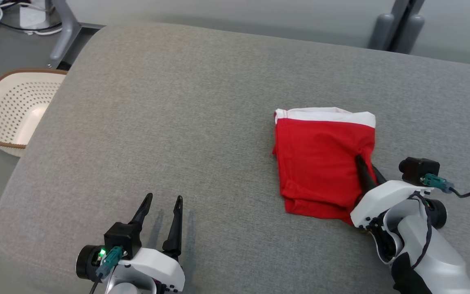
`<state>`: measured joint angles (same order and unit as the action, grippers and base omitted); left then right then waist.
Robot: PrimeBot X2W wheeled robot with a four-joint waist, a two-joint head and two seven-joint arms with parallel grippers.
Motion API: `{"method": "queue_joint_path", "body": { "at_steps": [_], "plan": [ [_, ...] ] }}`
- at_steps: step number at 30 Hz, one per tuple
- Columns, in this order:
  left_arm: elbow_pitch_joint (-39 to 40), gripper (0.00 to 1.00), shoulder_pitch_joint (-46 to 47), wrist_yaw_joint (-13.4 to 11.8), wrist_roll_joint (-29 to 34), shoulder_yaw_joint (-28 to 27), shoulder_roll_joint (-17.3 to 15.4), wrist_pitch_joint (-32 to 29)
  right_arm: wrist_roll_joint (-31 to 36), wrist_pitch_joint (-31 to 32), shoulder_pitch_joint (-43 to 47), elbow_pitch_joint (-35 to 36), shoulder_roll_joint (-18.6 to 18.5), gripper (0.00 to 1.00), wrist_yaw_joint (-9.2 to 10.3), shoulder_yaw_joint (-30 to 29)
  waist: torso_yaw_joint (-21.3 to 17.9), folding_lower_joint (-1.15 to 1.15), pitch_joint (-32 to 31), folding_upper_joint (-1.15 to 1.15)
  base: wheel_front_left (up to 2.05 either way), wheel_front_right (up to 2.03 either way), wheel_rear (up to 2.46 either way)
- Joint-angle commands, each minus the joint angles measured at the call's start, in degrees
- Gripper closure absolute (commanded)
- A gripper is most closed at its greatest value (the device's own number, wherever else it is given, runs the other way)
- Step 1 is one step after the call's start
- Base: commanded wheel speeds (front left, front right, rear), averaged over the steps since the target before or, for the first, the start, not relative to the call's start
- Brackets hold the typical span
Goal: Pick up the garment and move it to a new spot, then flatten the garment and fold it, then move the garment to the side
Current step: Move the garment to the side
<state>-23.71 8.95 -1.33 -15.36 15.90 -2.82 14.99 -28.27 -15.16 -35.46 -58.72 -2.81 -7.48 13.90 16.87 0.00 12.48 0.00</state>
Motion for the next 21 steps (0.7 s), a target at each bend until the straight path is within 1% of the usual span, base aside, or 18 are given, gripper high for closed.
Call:
{"method": "queue_joint_path", "body": {
  "at_steps": [1,5,8,21],
  "plan": [
    [0.09,0.00,0.74,-0.09,0.62,-0.25,-0.22,0.25,-0.21,0.06,0.63,-0.08,-0.33,1.00,-0.02,-0.13,-1.08,0.00,-0.34,0.00,0.00,0.00,0.00],
    [-0.12,0.00,0.08,0.29,1.33,-1.01,-0.23,0.25,0.31,0.05,1.49,2.51,-0.40,1.00,0.00,-1.54,-4.61,0.00,-1.37,0.00,0.00,0.00,0.00],
    [-0.27,0.00,-0.52,0.77,2.02,-1.39,-0.24,0.25,-0.42,0.05,3.21,4.36,-0.32,1.00,-0.01,-0.78,-8.62,0.00,-2.47,0.00,0.00,0.00,0.00],
    [-0.80,0.00,0.34,2.21,3.53,-1.23,-0.24,0.25,-0.17,0.04,7.85,6.83,-0.33,1.00,-0.01,3.14,-29.73,0.00,-4.40,0.00,0.00,0.00,0.00]
  ]
}}
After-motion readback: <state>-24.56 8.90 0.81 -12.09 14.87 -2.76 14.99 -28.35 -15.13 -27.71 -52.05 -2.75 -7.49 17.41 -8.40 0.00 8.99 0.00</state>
